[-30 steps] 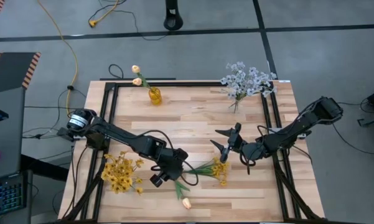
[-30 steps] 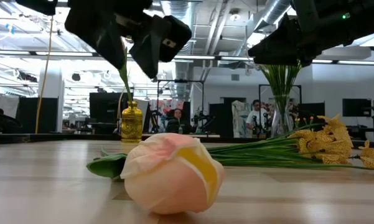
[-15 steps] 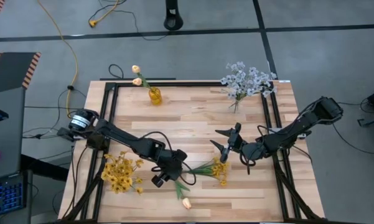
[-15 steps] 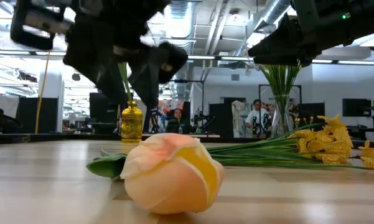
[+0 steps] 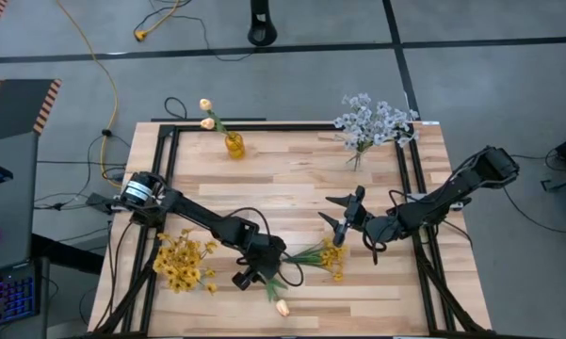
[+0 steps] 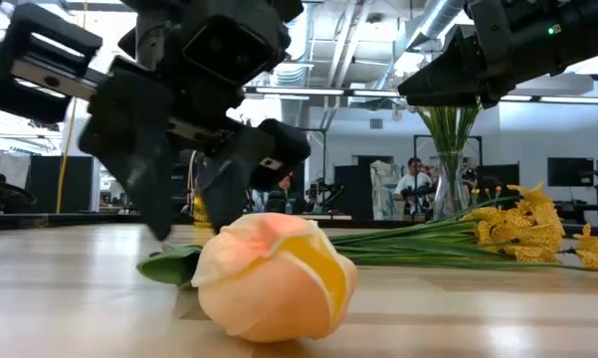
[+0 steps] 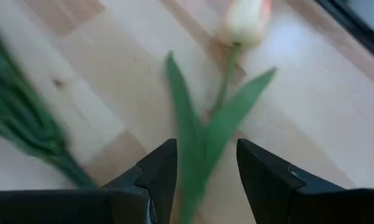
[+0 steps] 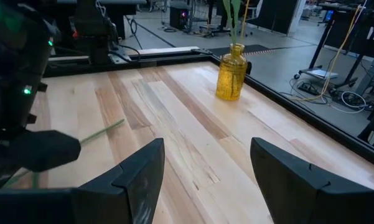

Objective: Sort flowers into vase by color
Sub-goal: Put the pink tulip into the yellow vase

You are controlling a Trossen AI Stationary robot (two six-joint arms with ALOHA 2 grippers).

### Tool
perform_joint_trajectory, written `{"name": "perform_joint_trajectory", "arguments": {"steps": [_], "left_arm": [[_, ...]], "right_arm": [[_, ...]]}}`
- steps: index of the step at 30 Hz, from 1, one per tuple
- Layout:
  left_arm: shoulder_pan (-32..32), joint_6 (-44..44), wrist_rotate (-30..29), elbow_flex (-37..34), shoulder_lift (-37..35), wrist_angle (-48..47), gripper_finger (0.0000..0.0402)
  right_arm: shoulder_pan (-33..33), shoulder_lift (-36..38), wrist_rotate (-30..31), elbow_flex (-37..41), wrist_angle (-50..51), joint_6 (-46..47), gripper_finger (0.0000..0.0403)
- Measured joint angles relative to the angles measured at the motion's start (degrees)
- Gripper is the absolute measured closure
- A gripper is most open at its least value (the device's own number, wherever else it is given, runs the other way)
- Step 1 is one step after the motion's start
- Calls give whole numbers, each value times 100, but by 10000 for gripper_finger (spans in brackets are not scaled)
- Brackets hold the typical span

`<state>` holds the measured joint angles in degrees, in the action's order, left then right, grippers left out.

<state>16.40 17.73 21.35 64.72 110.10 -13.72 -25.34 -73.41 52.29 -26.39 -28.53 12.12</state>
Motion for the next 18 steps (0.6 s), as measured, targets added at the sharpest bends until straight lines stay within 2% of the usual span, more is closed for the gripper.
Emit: {"name": "perform_joint_trajectory", "arguments": {"steps": [4,10,18], "left_arm": [[13,-25,-305,2,0,-104,249],[198,162,-1107,14,48,-456,249],[323,165,-1306,18,48,-476,259]], "right_arm": [[0,0,0,0,-3,0,137],[0,0,0,0,6,-3,137],[0,0,0,0,35,-4,137]]}}
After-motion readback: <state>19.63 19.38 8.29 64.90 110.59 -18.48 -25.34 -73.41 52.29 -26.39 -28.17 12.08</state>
